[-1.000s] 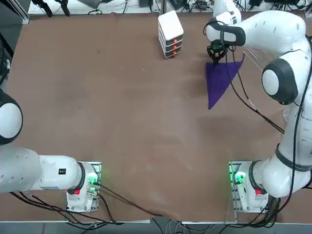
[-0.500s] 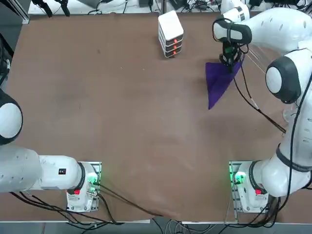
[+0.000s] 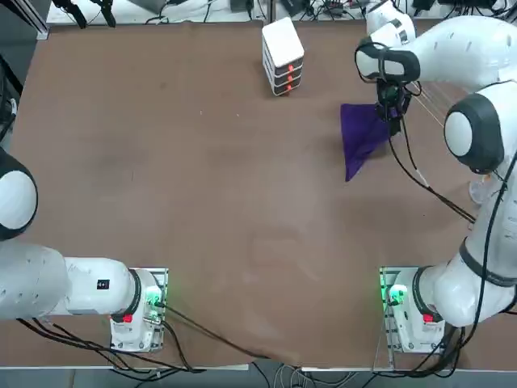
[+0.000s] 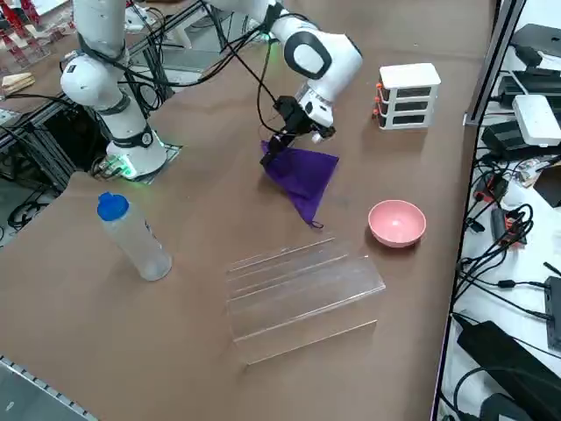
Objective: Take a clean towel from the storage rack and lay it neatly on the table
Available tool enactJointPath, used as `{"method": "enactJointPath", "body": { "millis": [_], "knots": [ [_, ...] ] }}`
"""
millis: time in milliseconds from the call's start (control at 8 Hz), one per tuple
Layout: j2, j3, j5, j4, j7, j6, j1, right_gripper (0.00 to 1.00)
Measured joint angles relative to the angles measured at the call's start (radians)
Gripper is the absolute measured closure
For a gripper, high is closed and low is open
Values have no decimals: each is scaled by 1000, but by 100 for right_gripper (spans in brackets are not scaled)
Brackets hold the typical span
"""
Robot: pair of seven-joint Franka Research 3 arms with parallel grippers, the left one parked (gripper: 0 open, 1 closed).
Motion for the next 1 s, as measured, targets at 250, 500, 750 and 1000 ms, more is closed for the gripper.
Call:
{"method": "enactJointPath", "body": {
  "millis": [250,500,750,1000],
  "knots": [
    [-71,-3,-31,-94,-41,-1,-21,98],
    [-130,-3,-55,-170,-55,2,-40,97],
    [-141,-3,-59,-198,-56,17,-41,97],
    [-141,-3,-62,-203,-56,31,-48,90]
  ]
}}
